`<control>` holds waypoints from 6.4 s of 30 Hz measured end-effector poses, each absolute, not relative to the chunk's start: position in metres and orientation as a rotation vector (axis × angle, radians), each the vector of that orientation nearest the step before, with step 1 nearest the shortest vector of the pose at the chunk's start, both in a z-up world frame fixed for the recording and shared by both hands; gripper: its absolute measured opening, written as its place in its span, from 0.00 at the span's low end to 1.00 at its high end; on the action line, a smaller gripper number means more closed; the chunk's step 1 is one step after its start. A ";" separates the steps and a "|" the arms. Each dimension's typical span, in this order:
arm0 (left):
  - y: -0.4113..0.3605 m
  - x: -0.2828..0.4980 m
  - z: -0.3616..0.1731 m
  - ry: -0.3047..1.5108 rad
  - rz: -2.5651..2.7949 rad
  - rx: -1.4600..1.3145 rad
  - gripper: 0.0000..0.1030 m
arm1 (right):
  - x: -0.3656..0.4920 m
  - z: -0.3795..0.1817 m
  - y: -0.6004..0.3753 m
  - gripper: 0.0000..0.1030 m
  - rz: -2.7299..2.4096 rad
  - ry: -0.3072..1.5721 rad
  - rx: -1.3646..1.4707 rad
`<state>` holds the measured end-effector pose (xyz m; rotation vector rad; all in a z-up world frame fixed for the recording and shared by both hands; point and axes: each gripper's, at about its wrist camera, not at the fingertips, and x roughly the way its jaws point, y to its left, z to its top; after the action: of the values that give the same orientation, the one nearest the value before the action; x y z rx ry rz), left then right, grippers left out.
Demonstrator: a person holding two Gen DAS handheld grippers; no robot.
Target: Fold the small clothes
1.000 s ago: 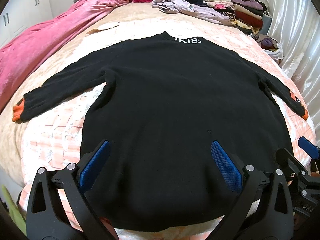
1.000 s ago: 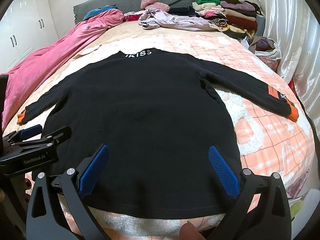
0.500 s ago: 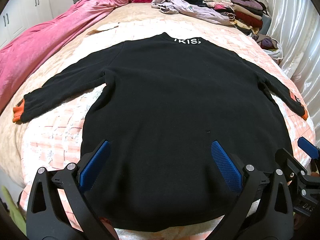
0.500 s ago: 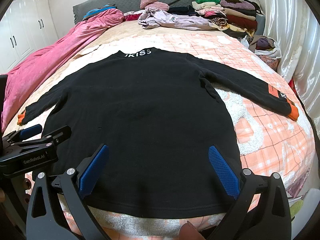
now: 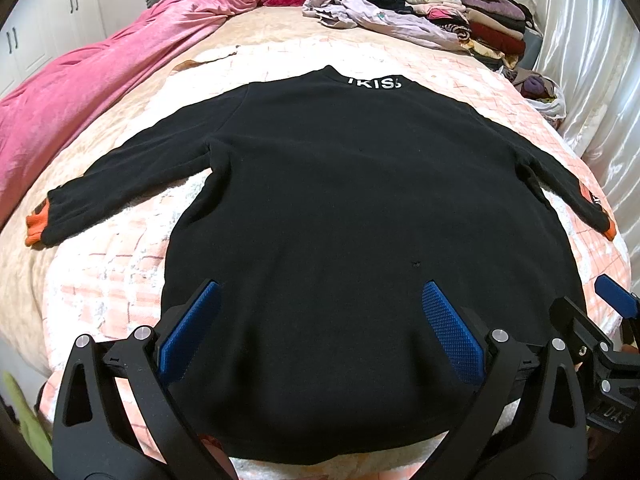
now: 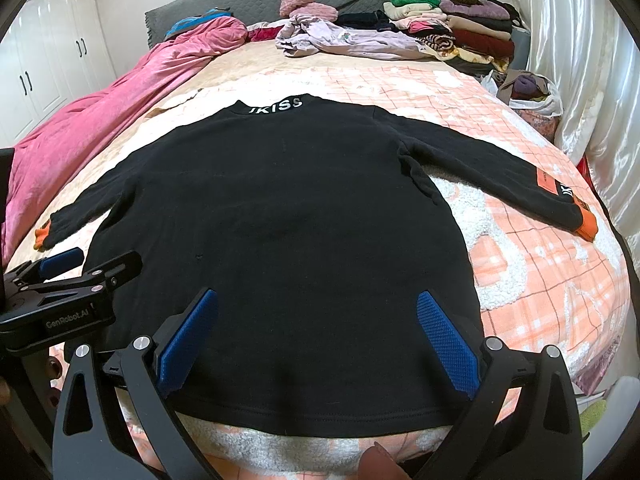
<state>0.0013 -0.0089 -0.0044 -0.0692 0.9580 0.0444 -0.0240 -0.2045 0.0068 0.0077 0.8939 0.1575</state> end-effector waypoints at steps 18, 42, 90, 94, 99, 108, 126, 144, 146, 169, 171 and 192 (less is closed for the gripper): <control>-0.019 0.044 0.009 0.962 0.012 -0.050 0.92 | 0.006 0.036 -0.218 0.96 0.149 0.824 0.042; -0.037 0.147 0.039 0.932 -0.081 -0.090 0.92 | 0.105 0.078 -0.297 0.96 0.003 0.713 0.192; -0.113 0.200 -0.050 0.998 -0.232 0.116 0.92 | 0.076 -0.047 -0.568 0.65 -0.562 0.824 0.618; -0.115 0.202 -0.054 1.003 -0.254 0.104 0.92 | 0.096 -0.054 -0.567 0.46 -0.502 0.870 0.589; -0.113 0.203 -0.060 1.020 -0.267 0.080 0.92 | 0.103 -0.062 -0.570 0.36 -0.461 0.872 0.599; -0.110 0.196 -0.048 0.998 -0.271 0.054 0.92 | 0.094 -0.063 -0.575 0.14 -0.375 0.810 0.635; -0.082 0.182 -0.017 0.956 -0.274 -0.001 0.92 | 0.097 0.031 -0.516 0.08 -0.105 0.652 0.591; -0.018 0.175 0.017 0.896 -0.204 -0.078 0.92 | 0.164 0.144 -0.386 0.08 0.262 0.622 0.440; -0.011 0.175 0.020 0.894 -0.197 -0.094 0.92 | 0.168 0.153 -0.368 0.08 0.325 0.619 0.430; 0.077 0.170 -0.010 0.949 -0.049 -0.282 0.92 | 0.159 0.014 -0.107 0.08 0.673 0.940 0.054; 0.081 0.169 -0.013 0.952 -0.047 -0.295 0.92 | 0.154 0.001 -0.099 0.12 0.687 0.952 0.032; 0.074 0.163 -0.026 1.011 -0.145 -0.405 0.84 | 0.180 0.027 -0.240 0.45 0.484 0.909 0.214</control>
<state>0.1630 0.0740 -0.0261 -0.4051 1.0111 -0.1447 0.1801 -0.2403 0.0273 0.2143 0.9091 0.4840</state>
